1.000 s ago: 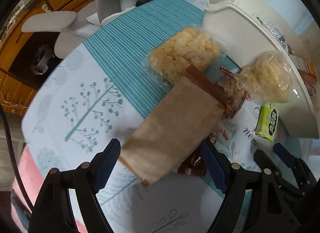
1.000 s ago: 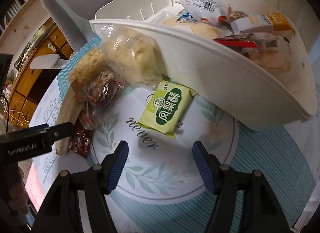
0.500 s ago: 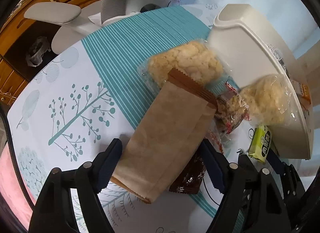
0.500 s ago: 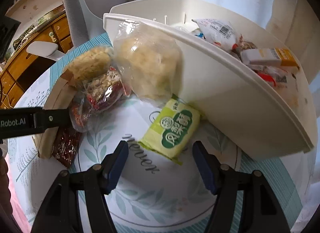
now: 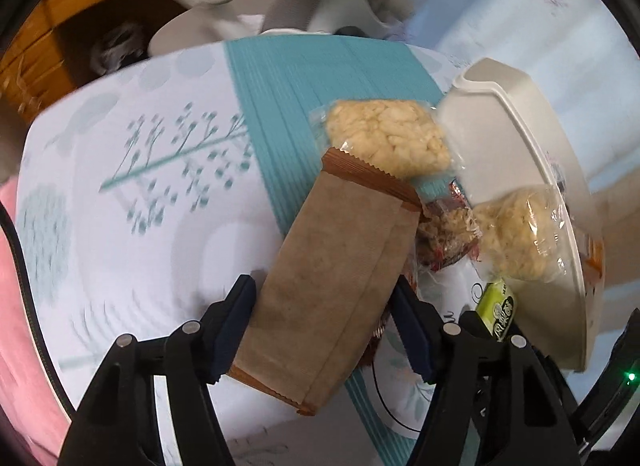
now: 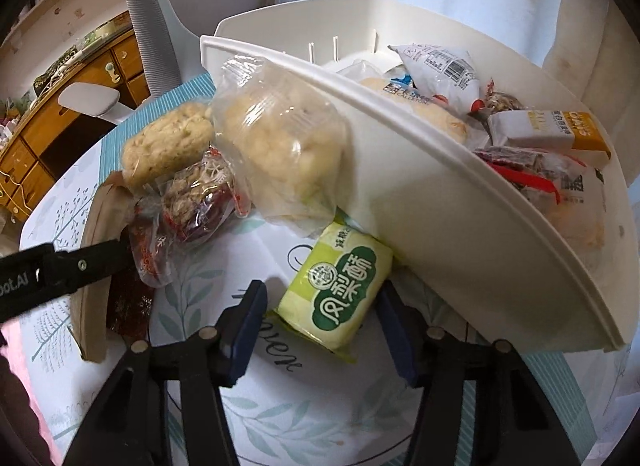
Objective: Organize snacks
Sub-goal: 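Grasp the brown paper wafer bag with the left tool while the right tool grasps the green packet, then carry both snacks over the white tray and open both tools to drop them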
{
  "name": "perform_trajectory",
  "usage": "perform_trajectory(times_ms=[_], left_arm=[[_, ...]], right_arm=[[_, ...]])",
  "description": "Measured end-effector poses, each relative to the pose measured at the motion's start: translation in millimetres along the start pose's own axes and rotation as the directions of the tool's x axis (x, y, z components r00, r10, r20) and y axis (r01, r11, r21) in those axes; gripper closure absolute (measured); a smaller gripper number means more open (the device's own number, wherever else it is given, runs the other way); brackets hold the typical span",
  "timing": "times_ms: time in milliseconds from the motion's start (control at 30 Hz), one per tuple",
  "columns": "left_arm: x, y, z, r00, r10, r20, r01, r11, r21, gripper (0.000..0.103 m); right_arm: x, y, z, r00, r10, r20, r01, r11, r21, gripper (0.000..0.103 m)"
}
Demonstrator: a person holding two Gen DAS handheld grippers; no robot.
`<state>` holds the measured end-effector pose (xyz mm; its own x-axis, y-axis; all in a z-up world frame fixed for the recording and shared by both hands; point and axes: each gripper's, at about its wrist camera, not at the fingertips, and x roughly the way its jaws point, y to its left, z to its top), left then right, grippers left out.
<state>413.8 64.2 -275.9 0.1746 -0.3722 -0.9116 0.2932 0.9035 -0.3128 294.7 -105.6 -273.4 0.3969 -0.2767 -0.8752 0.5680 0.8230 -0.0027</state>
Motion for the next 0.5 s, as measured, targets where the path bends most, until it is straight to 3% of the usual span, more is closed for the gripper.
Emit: perform_trajectory(times_ms=[100,400,500], left_arm=[[-3.0,-2.1,-13.6,0.998,0.064,-0.011,-0.064,0.997,-0.038,0.037],[-34.5,-20.0,-71.7,0.996,0.083,-0.037,-0.087,0.989,-0.12,0.037],[-53.9,-29.5,-91.2,0.993,0.119,-0.025,-0.121,0.985,-0.127,0.037]], right_arm=[[-1.5,-5.5,-0.1,0.999,0.027,-0.028,-0.027,1.0,0.001,0.054],[-17.8,-17.3,-11.6,0.985,0.133,-0.112,-0.135,0.991,-0.01,0.058],[-34.2,-21.0,-21.3,0.971,0.196,-0.134,-0.203,0.978,-0.042,0.058]])
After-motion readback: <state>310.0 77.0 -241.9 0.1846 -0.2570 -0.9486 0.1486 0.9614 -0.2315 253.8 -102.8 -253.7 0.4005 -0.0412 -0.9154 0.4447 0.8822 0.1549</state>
